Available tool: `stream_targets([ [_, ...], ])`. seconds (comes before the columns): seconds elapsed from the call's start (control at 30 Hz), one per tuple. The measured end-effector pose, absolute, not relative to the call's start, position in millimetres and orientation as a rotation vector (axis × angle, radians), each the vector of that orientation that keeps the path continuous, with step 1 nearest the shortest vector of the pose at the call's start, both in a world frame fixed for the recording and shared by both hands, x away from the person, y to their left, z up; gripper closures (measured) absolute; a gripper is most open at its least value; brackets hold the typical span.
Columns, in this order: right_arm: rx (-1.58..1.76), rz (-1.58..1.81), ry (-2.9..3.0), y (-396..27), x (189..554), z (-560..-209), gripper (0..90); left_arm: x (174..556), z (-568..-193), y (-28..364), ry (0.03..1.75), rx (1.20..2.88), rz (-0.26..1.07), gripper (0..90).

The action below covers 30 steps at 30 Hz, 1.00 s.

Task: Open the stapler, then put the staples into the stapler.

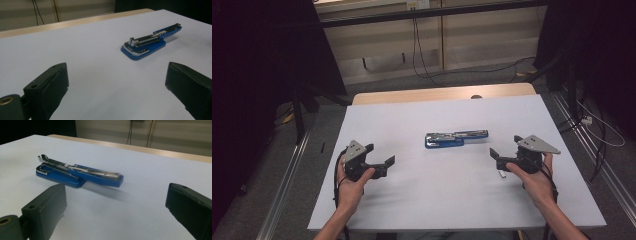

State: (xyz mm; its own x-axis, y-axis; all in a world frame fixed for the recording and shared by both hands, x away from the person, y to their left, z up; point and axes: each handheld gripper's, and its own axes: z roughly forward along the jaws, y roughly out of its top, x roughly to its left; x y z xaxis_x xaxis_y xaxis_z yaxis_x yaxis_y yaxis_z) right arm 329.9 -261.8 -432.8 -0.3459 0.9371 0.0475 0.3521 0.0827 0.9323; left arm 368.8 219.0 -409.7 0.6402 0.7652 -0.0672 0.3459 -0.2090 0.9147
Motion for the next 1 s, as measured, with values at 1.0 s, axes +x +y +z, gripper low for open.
stream_targets([
  [1.0,1.312,1.28,1.784,-272.1,302.8,-431.1,7.4,329.8,-417.3,237.8,0.92,1.808,0.48,4.9],
])
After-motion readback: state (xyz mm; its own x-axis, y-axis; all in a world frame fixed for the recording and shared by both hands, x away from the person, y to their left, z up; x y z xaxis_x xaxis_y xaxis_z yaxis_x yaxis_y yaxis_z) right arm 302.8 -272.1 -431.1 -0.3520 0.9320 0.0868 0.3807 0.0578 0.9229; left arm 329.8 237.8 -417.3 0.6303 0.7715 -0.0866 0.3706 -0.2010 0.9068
